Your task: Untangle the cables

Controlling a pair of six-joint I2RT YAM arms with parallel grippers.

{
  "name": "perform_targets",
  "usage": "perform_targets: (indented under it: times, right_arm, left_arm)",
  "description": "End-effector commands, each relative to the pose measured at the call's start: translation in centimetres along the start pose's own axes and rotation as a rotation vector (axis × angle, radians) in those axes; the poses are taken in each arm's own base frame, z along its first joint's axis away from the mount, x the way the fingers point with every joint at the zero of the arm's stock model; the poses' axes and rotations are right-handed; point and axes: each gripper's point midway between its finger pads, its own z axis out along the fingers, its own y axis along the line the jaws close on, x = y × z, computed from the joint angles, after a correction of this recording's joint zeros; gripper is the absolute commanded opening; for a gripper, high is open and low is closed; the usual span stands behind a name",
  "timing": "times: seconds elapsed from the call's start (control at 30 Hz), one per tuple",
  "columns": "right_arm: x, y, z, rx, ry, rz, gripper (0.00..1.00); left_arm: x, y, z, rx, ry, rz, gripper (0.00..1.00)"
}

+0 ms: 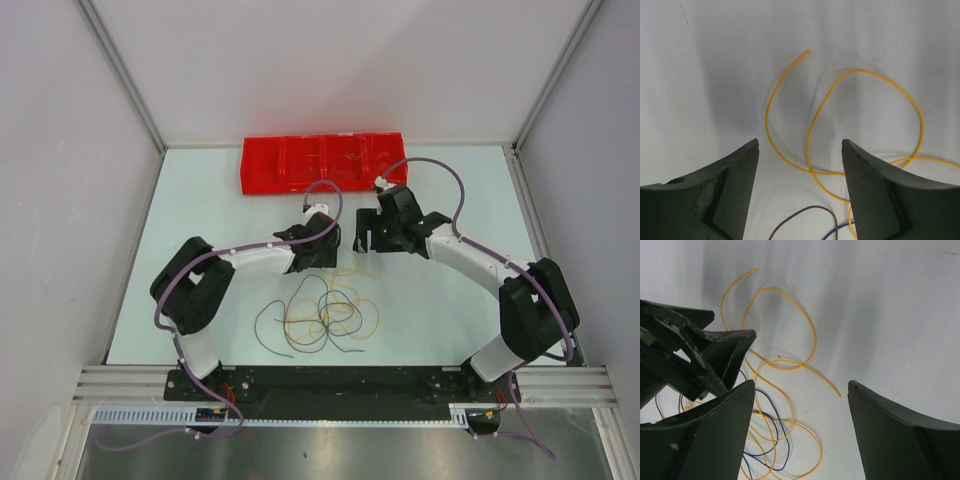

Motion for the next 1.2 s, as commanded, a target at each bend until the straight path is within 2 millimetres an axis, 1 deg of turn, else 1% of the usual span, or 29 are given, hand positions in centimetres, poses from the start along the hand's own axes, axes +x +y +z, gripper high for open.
perform_targets:
  times: [0.0, 0.13, 0.23, 0.27, 0.33, 0.37, 0.4, 0.43, 0.47, 0.53, 0.57, 0.63, 0.67, 0.73, 0.77, 0.8, 0.83, 0.87, 0.9, 0.93, 0.97, 1.0, 1.03, 1.1, 1.13, 1.17]
  right_arm:
    - [-0.7, 0.8, -1.0, -0.031, -0.035, -0.023, 0.8]
    - [-0.7, 0.7, -0.9, -0.029, -0.034, -0.026, 0.79]
    - [-0.6, 0.7, -0.7, -0.027, -0.03, -0.024, 0.79]
    - [-0.6, 0.7, -0.6, -0.028, -0.028, -0.025, 0.79]
    - [-0.5, 0.6, -0.6, -0.025, -0.024, -0.024, 0.79]
    - [-0.5, 0.6, -0.5, -0.024, -0.025, -0.025, 0.79]
    - [-0.5, 0.5, -0.5, -0.021, -0.026, -0.024, 0.8]
    - [-0.5, 0.5, -0.5, -0.019, -0.025, -0.024, 0.79]
    - [-0.5, 0.5, -0.5, -0.019, -0.027, -0.024, 0.79]
    - [-0.6, 0.5, -0.4, -0.019, -0.027, -0.022, 0.79]
    - [-0.6, 0.5, -0.4, -0.021, -0.028, -0.021, 0.79]
    - [-0.8, 0.5, -0.7, -0.018, -0.036, -0.018, 0.79]
    - [-1.1, 0.6, -1.0, -0.021, -0.05, -0.019, 0.79]
    - [-1.6, 0.6, -1.6, -0.011, -0.075, -0.011, 0.79]
    - [-1.9, 0.6, -1.8, -0.008, -0.089, -0.008, 0.79]
    - [-2.5, 0.9, -2.6, -0.019, -0.116, -0.004, 0.79]
    - [-2.9, 0.9, -2.9, -0.017, -0.135, 0.003, 0.79]
    - [-3.2, 1.0, -3.2, -0.018, -0.148, 0.006, 0.79]
    - [-3.9, 1.3, -4.1, -0.032, -0.177, 0.01, 0.79]
    - [-4.3, 1.1, -4.4, -0.015, -0.2, 0.023, 0.79]
    - [-4.6, 1.1, -4.8, -0.014, -0.216, 0.028, 0.79]
    - [-5.0, 1.2, -5.2, -0.014, -0.234, 0.032, 0.79]
    - [-5.5, 1.2, -5.9, -0.014, -0.26, 0.036, 0.79]
    - [-6.0, 1.4, -6.4, -0.019, -0.284, 0.045, 0.79]
    - [-6.2, 1.4, -6.7, -0.019, -0.296, 0.046, 0.79]
    - [-6.4, 1.5, -7.0, -0.024, -0.304, 0.049, 0.79]
  left_arm:
    - [-1.7, -0.1, 0.8, -0.02, -0.029, -0.025, 0.73]
    - [-1.5, -0.3, 1.5, 0.0, -0.017, -0.019, 0.7]
    - [-1.5, -0.3, 2.0, 0.0, -0.019, -0.022, 0.63]
    - [-1.5, -0.3, 2.2, 0.0, -0.018, -0.024, 0.55]
    - [-1.7, -0.2, 2.5, 0.0, -0.02, -0.028, 0.46]
    - [-1.8, -0.5, 2.6, 0.011, -0.021, -0.028, 0.33]
    - [-2.0, -0.4, 2.7, 0.015, -0.021, -0.022, 0.22]
    - [-2.0, -0.5, 2.9, 0.017, -0.02, -0.017, 0.14]
    - [-2.7, -0.9, 2.8, 0.024, -0.031, -0.015, 0.0]
    - [-3.2, -1.1, 2.8, 0.03, -0.036, 0.0, 0.0]
    - [-4.3, -1.5, 2.4, 0.04, -0.052, 0.0, 0.0]
    - [-5.4, -1.7, 1.4, 0.046, -0.065, 0.013, 0.0]
    - [-7.4, -2.2, -0.3, 0.068, -0.113, 0.002, 0.0]
    - [-9.2, -2.2, -2.4, 0.088, -0.148, -0.003, 0.0]
    - [-11.7, -2.5, -5.1, 0.121, -0.209, -0.021, 0.0]
    - [-13.0, -2.4, -6.6, 0.134, -0.24, -0.029, 0.0]
    - [-13.8, -2.0, -8.1, 0.135, -0.253, -0.033, 0.0]
    - [-15.6, -2.1, -10.2, 0.148, -0.301, -0.045, 0.0]
    - [-17.8, -1.7, -14.0, 0.174, -0.383, -0.061, 0.0]
    - [-18.8, -1.1, -15.8, 0.171, -0.423, -0.072, 0.0]
    - [-19.8, -0.8, -18.1, 0.192, -0.478, -0.086, 0.0]
    - [-21.1, -0.1, -21.8, 0.219, -0.557, -0.104, 0.0]
    - [-21.8, 0.4, -23.7, 0.232, -0.601, -0.114, 0.0]
    - [-22.4, 1.5, -26.4, 0.233, -0.661, -0.125, 0.0]
    - [-22.6, 2.4, -28.7, 0.241, -0.704, -0.138, 0.0]
    - [-22.5, 2.8, -29.2, 0.234, -0.717, -0.136, 0.0]
